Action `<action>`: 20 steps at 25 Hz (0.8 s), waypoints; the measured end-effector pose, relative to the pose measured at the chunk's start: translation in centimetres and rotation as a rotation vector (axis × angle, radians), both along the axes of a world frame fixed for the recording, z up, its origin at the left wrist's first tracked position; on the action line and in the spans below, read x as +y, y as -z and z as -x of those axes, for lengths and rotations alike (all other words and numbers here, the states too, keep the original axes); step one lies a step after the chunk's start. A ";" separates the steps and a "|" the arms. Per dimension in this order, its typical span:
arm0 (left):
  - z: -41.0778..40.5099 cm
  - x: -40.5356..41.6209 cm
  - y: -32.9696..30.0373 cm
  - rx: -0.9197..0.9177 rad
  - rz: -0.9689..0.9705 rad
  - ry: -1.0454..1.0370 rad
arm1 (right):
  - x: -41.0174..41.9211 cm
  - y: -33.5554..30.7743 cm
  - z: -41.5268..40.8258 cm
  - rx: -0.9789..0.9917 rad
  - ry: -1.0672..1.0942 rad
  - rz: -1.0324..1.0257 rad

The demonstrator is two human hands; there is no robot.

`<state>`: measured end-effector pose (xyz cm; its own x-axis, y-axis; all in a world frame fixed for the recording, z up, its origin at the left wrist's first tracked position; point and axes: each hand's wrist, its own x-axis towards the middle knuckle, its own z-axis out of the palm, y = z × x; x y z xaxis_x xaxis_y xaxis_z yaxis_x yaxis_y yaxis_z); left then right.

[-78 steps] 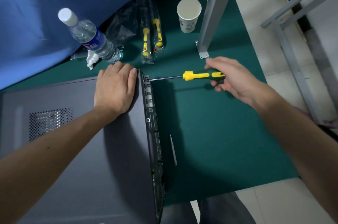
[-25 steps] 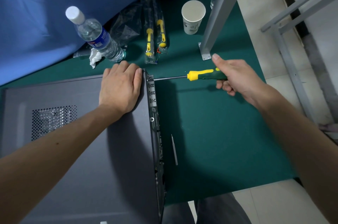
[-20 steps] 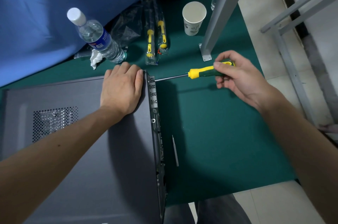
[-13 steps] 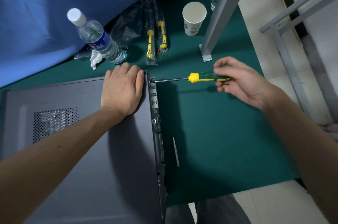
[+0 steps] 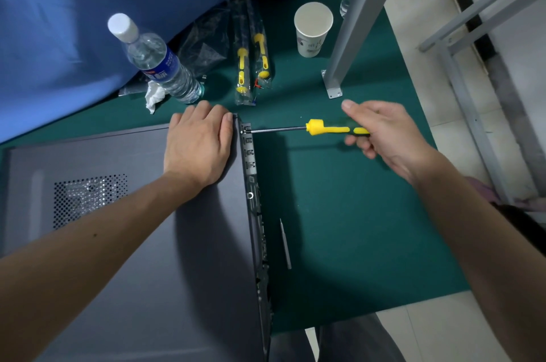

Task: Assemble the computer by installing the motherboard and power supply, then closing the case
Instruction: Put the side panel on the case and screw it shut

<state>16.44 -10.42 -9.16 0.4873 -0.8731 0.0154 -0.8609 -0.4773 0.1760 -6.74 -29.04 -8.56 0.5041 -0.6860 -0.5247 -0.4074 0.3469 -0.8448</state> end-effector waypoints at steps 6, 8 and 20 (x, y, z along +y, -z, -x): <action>0.1 0.1 0.1 0.000 -0.004 0.001 | -0.4 -0.3 0.6 -0.188 0.033 -0.214; 0.0 0.0 0.0 0.005 -0.006 -0.001 | 0.0 -0.1 0.0 -0.033 0.010 -0.052; -0.1 0.2 0.3 0.001 0.007 0.004 | 0.1 0.2 0.4 0.041 -0.051 -0.152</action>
<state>16.57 -10.25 -9.46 0.4841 -0.8748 0.0210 -0.8624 -0.4729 0.1805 -7.17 -28.99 -8.74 0.5123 -0.5709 -0.6416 -0.4609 0.4476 -0.7663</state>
